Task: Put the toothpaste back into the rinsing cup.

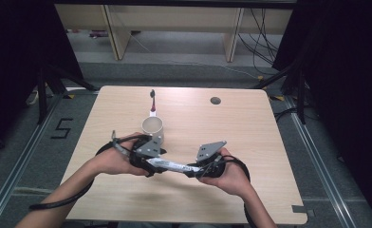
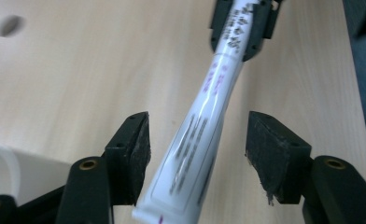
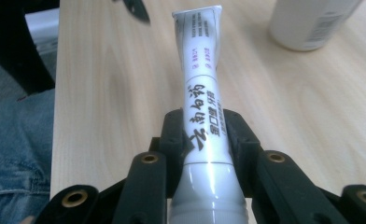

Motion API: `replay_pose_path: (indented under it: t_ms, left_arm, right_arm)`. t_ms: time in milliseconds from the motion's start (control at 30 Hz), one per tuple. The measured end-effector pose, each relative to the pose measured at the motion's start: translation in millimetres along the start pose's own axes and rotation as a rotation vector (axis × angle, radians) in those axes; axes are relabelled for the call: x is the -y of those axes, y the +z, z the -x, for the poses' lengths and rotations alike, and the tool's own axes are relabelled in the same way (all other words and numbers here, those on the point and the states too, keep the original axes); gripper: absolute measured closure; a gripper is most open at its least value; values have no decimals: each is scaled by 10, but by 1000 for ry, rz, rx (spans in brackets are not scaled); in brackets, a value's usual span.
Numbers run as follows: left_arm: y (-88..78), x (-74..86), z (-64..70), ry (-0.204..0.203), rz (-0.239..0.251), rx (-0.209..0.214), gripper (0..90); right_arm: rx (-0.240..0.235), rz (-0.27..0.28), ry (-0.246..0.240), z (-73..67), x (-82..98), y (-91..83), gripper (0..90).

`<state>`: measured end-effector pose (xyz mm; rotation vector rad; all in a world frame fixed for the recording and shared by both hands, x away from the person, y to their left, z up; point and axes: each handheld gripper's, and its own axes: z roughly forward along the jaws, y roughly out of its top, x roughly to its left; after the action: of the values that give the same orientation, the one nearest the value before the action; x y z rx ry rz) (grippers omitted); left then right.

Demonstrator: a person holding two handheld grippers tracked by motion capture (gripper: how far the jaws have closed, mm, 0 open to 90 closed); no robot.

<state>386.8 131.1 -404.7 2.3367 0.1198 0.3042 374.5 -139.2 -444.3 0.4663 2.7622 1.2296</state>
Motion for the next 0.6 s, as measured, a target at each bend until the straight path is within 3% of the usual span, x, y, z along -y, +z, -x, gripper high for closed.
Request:
replay_pose_path:
  t_ms: [33, 67, 100, 133, 167, 233, 267, 300, 367, 400, 433, 467, 500, 533, 600]
  left_arm:
    - [0, 0, 0, 0, 0, 0, 375]
    - [-71, 54, -16, -27, 44, -23, 375]
    - [-194, 168, -37, -113, 133, -61, 338]
    - [-194, 168, -37, -113, 133, -61, 334]
    - [-273, 303, -66, -186, 216, -97, 328]
    - [-305, 445, -87, -267, 255, -119, 299]
    - [-305, 445, -87, -267, 255, -119, 300]
    - [-289, 576, -93, -322, 286, -133, 300]
    - [-238, 668, -83, -386, 318, -131, 295]
    - [-238, 668, -83, -386, 318, -131, 297]
    - [-175, 721, -73, -444, 355, -103, 297]
    - [-175, 721, -73, -444, 355, -103, 297]
    - [-98, 739, -66, -502, 396, -77, 295]
    - [-98, 739, -66, -502, 396, -77, 293]
    - [5, 745, -61, -551, 460, -43, 294]
  right_arm:
    - [2, 12, 11, 6, 9, -38, 728]
    - [2, 12, 11, 6, 9, -38, 728]
    - [27, 41, 30, 14, 27, -108, 728]
    - [27, 41, 30, 14, 27, -108, 728]
    - [53, 65, 28, 35, 36, -173, 728]
    - [70, 99, 37, 50, 40, -228, 728]
    - [70, 99, 37, 50, 40, -228, 728]
    - [95, 133, 46, 58, 37, -274, 728]
    - [121, 167, 49, 60, 29, -305, 728]
    - [121, 167, 49, 60, 29, -305, 728]
    - [131, 197, 47, 66, 15, -320, 728]
    - [131, 197, 47, 66, 15, -320, 728]
    - [154, 230, 48, 65, -2, -315, 728]
    - [154, 230, 48, 65, -2, -315, 728]
    - [178, 261, 52, 66, -22, -318, 728]
